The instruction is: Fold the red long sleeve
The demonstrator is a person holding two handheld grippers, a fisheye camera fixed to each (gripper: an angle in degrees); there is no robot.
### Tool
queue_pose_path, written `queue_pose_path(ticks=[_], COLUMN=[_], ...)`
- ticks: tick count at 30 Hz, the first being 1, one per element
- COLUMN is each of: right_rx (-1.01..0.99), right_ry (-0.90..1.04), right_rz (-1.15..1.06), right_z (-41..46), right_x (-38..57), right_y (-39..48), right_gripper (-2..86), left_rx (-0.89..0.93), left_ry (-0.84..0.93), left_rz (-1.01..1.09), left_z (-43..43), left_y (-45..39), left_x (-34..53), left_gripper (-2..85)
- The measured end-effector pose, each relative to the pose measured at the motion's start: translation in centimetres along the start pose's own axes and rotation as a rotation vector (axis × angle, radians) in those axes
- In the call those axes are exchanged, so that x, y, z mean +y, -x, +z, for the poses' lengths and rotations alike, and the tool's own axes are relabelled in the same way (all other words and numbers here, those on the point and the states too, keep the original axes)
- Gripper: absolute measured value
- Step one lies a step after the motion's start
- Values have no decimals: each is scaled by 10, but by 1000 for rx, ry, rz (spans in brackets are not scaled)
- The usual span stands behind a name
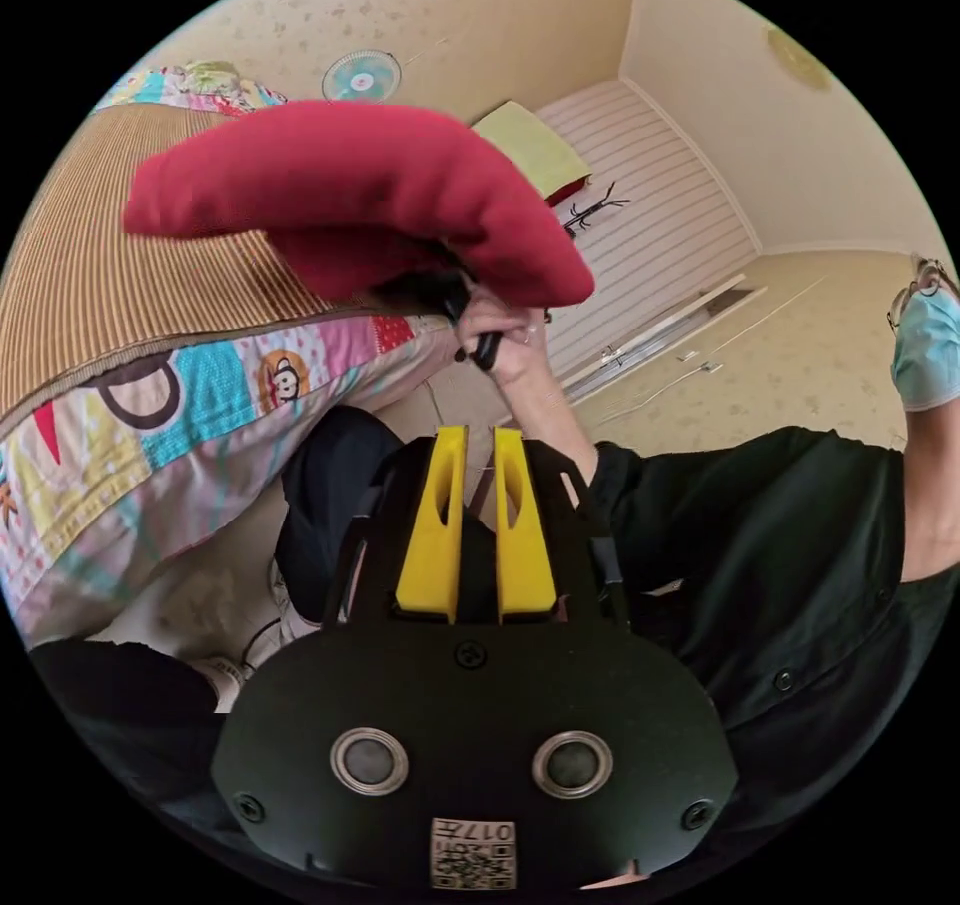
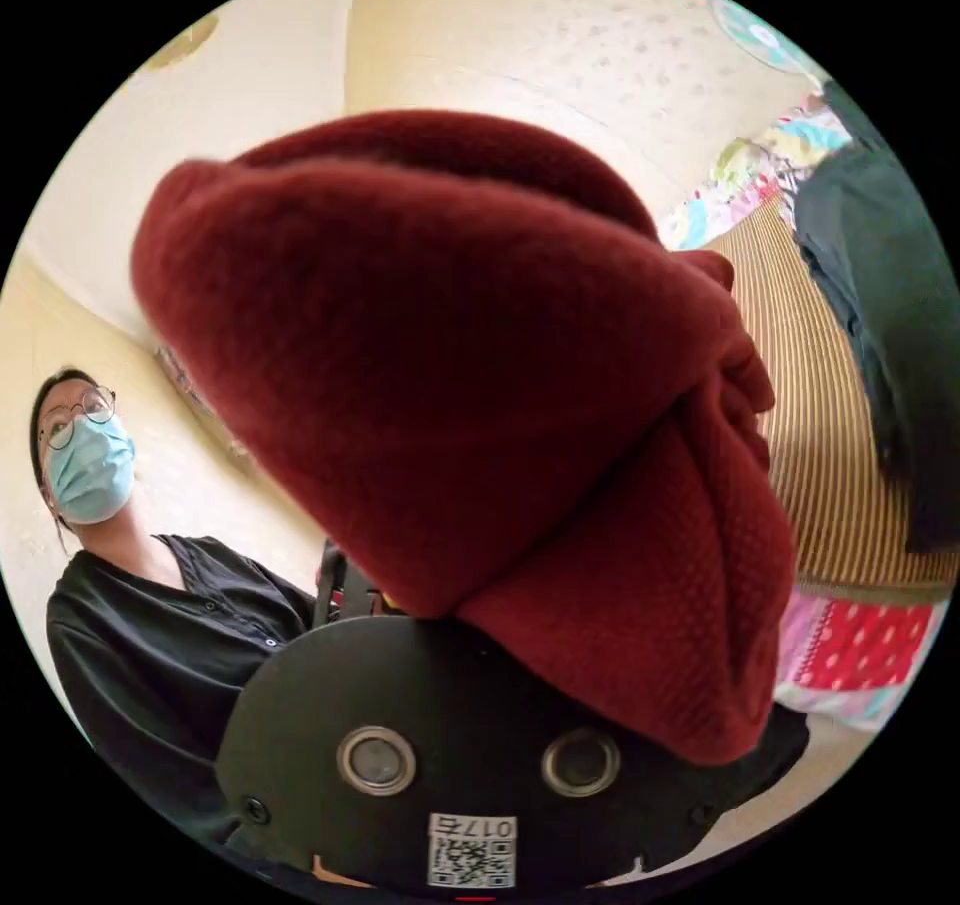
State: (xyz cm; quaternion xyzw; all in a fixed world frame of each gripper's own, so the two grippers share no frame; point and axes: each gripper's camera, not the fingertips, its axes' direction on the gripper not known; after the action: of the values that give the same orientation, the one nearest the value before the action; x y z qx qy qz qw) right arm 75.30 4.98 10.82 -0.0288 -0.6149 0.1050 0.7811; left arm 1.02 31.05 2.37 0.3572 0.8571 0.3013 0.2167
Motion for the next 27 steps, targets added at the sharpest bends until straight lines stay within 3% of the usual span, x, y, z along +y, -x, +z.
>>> queue_pose_path(ticks=[6,9,12,15,17,21,27], right_rx=[202,314,401,538,730,578,790], right_ry=[-28,-99,-218,-373,-413,-599,-601], right_rz=[-380,-401,-229,104,348,279,213], right_z=[-98,-167,-243,-313,-343,-366,-314], right_x=[-124,-176,-201,-173,-126,-54,37], right_y=[107,115,73,3,-33,-26,23], right_gripper=[162,146,128,109,91,80,54], left_rx=[27,-2,-6,22,18,-26,-96], left_ry=[-75,-89,-91,-96,-86,-72,-15], left_rz=[-106,-135,-169,-193,-203,-233,-316], left_z=[-13,-11,-2,10,19,32,63], left_y=[24,28,33,32,27,22,26], left_x=[10,10,5,-2,-7,-13,-31], left_gripper=[89,97,103,104,104,104,103])
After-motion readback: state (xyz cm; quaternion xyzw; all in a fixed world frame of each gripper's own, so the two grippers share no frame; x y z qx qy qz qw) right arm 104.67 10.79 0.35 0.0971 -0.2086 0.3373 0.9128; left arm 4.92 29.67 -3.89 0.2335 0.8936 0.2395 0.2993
